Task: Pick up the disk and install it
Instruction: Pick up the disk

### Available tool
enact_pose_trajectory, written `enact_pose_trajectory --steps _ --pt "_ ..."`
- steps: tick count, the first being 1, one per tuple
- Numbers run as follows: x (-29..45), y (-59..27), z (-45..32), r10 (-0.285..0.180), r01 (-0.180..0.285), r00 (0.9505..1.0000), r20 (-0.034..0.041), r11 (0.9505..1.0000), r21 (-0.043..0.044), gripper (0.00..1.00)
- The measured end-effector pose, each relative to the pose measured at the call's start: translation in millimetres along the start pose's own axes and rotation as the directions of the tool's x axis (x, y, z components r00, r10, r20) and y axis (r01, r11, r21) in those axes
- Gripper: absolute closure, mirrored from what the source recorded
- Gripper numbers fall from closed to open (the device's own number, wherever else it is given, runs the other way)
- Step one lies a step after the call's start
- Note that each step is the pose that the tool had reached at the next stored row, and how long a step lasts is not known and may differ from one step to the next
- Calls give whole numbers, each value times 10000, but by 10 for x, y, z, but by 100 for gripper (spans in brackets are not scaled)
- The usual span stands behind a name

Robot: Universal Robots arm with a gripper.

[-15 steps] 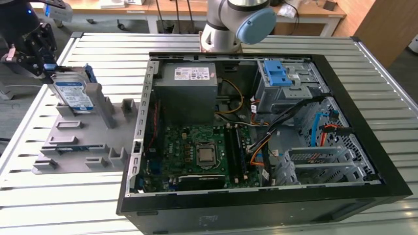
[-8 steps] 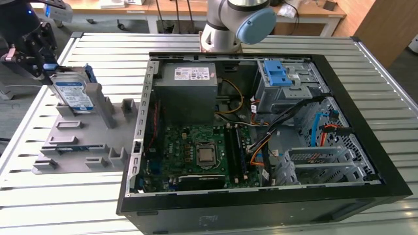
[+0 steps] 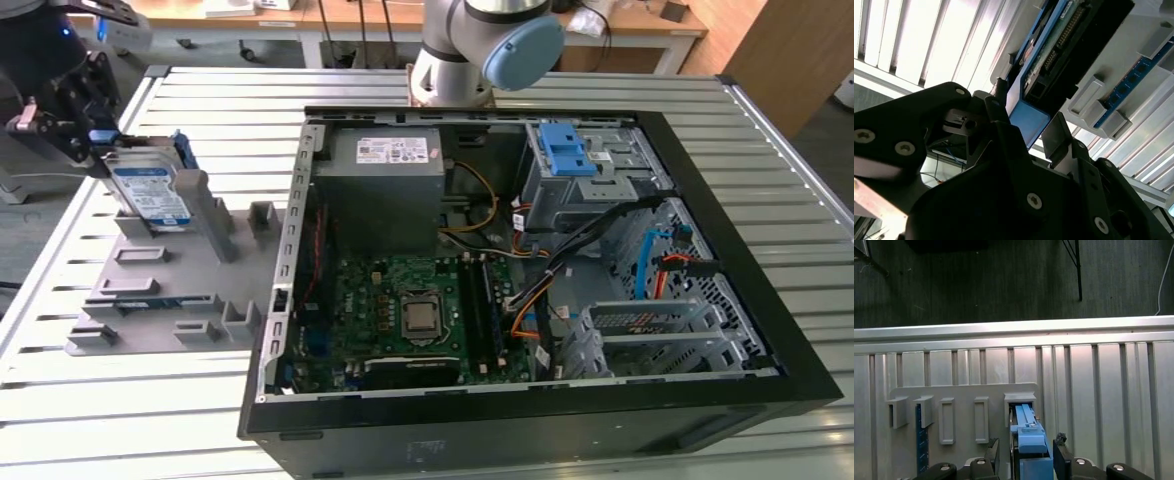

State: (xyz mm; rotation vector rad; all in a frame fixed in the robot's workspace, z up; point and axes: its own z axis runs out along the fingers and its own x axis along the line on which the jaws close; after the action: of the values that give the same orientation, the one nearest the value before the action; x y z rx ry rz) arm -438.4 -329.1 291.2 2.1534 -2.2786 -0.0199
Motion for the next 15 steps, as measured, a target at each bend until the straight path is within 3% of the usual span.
enact_pose_trajectory --steps 6,9,10,15 --pt "0 0 37 1 -1 10000 -2 10000 -3 45" --pt "0 -1 40 1 -1 10000 -1 10000 0 53" --pt "0 -1 40 1 -1 10000 -1 10000 0 60" --pt "0 -1 40 1 -1 10000 -1 10000 0 63"
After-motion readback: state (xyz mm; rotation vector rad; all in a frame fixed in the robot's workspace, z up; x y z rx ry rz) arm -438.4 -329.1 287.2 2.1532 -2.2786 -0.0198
